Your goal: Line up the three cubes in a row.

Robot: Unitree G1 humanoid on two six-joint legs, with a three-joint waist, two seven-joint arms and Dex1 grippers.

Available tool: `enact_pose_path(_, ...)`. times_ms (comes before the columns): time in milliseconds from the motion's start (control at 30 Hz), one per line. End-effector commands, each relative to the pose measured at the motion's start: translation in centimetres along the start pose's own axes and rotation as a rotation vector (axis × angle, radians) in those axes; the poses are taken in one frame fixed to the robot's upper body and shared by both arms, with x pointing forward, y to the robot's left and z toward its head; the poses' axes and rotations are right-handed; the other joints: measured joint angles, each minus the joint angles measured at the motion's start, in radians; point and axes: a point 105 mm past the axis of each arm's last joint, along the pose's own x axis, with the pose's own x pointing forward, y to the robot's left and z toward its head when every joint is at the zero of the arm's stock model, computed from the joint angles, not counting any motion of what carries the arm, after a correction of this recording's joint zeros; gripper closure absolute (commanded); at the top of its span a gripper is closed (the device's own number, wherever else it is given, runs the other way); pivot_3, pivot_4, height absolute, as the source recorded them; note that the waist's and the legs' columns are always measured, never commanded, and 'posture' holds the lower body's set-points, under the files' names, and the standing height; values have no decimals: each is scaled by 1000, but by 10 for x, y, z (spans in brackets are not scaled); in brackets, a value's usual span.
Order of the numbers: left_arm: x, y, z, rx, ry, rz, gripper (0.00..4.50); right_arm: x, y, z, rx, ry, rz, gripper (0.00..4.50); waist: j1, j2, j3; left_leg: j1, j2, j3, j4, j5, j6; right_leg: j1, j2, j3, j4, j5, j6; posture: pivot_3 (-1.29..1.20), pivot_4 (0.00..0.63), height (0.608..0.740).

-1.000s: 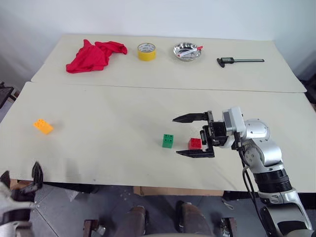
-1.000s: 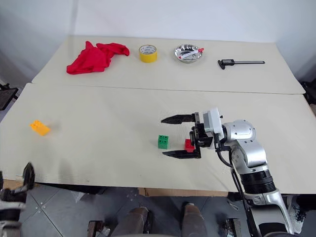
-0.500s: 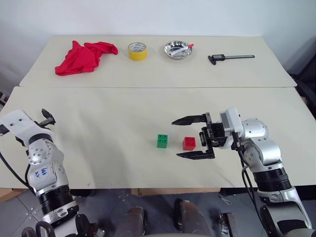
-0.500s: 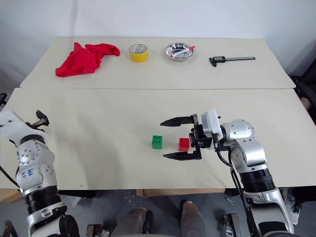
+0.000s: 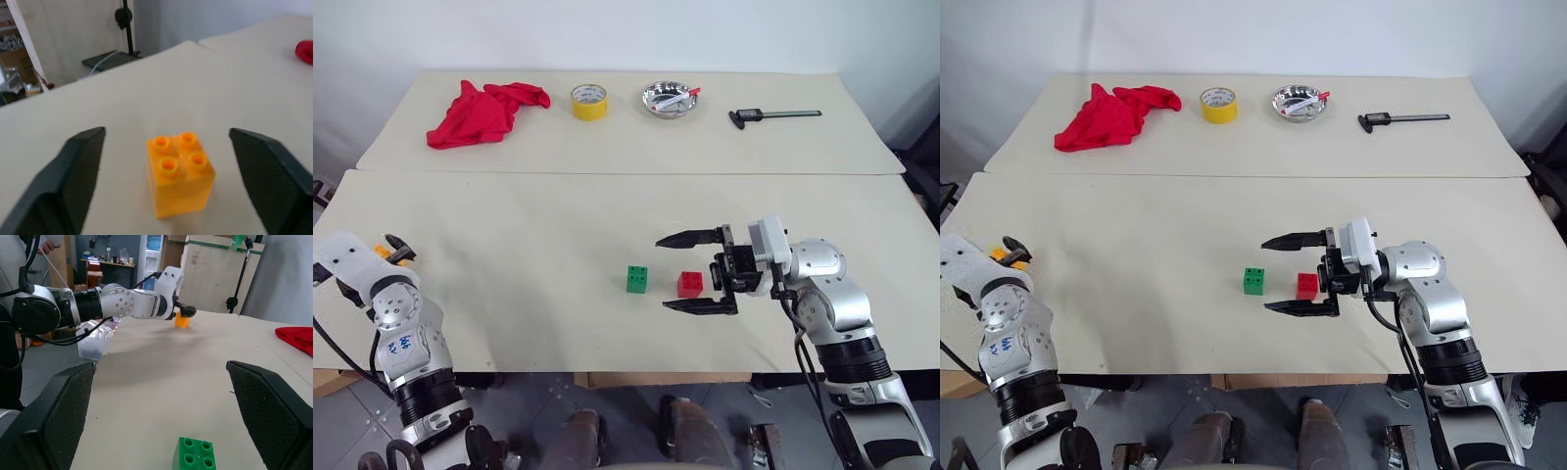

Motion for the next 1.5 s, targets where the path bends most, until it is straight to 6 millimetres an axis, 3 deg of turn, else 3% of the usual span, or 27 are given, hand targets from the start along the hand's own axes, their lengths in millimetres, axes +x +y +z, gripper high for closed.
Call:
enact_pose_path(33, 6, 5, 11, -12, -33, 17, 1505, 0, 0, 7, -40, -8, -3, 0, 1, 0, 0, 0, 0, 0, 0, 0, 0, 0, 0, 0, 0, 0, 0, 0, 150, 740)
enact_pose_path(200, 8, 3, 8, -31, -22, 12, 3027, -1, 1, 6, -43, -4, -10, 0, 4, 0, 0, 0, 0, 0, 0, 0, 0, 0, 0, 0, 0, 0, 0, 0, 150, 740)
enact_pose_path(300, 6, -2, 21, -35, -89, -73, 3025, -2, 1, 6, -49, -1, -19, 0, 5, 0, 0, 0, 0, 0, 0, 0, 0, 0, 0, 0, 0, 0, 0, 0, 150, 740)
enact_pose_path(367, 0, -21, 47, -46, -221, -321, 3025, -6, -1, 7, -58, 6, -43, 0, 5, 0, 0, 0, 0, 0, 0, 0, 0, 0, 0, 0, 0, 0, 0, 0, 150, 740)
enact_pose_path(433, -22, -47, 70, -92, -315, -662, 3025, -13, -2, 8, -73, 26, -72, 0, 4, 0, 0, 0, 1, 0, 0, 0, 0, 0, -1, 0, -1, 0, 0, 0, 150, 740)
enact_pose_path(500, -79, -79, 88, -55, -347, -1235, 3025, -30, -3, 9, -90, 63, -127, 0, 3, 0, 0, -1, 1, 0, 0, 0, 0, 0, -2, 0, -1, 0, 0, 0, 150, 740)
enact_pose_path(567, -130, -87, 74, 68, -218, -1695, 3025, -46, -5, 12, -110, 75, -180, 0, 4, 2, 1, 0, 1, -1, 0, 0, 0, 3, -3, -1, -4, 0, -1, 0, 150, 740)
enact_pose_path(600, -142, -88, 61, 130, -116, -1834, 3025, -54, -4, 10, -106, 96, -201, 0, 4, 4, 2, 0, 1, 0, 0, -1, 1, 4, -4, -1, -5, 0, -1, 0, 150, 740)
enact_pose_path(700, -156, -90, 38, 281, 25, -2043, 3025, -69, 0, 5, -92, 143, -231, 0, 4, 13, 1, 4, 0, -1, -1, -1, 2, 9, -3, 0, -8, 0, -1, 0, 150, 740)
enact_pose_path(800, -168, -118, 3, 472, 13, -2270, 3025, -82, 13, -4, -65, 203, -258, 0, 18, 14, 1, 6, 1, 0, -2, -1, 1, 8, 0, -2, -8, -1, -2, 0, 150, 740)
enact_pose_path(900, -166, -146, -9, 486, -1, -2318, 3025, -85, 21, -4, -55, 215, -272, 0, 18, 13, 2, 5, 1, 1, -2, 0, 1, 8, 1, -1, -2, -1, -1, 0, 150, 740)
enact_pose_path(1033, -159, -162, -22, 552, -37, -2354, 3025, -87, 31, 0, -49, 232, -300, 0, 3, 11, 3, 3, 0, 5, -1, 0, 3, 4, 1, 1, -2, 0, 0, 0, 150, 740)
enact_pose_path(1300, -158, -158, -29, 576, 15, -2434, 3025, -88, 41, 1, -33, 251, -341, 0, -3, 10, 4, 2, 0, 5, 0, 0, 4, 4, 0, 1, -1, 0, 1, 0, 150, 740)
enact_pose_path(1500, -155, -165, -30, 567, 26, -2384, 3025, -88, 40, -2, -20, 252, -345, 0, 6, 10, 4, 2, 0, 5, 0, 0, 5, 4, 0, 1, -2, 1, 1, 0, 150, 740)
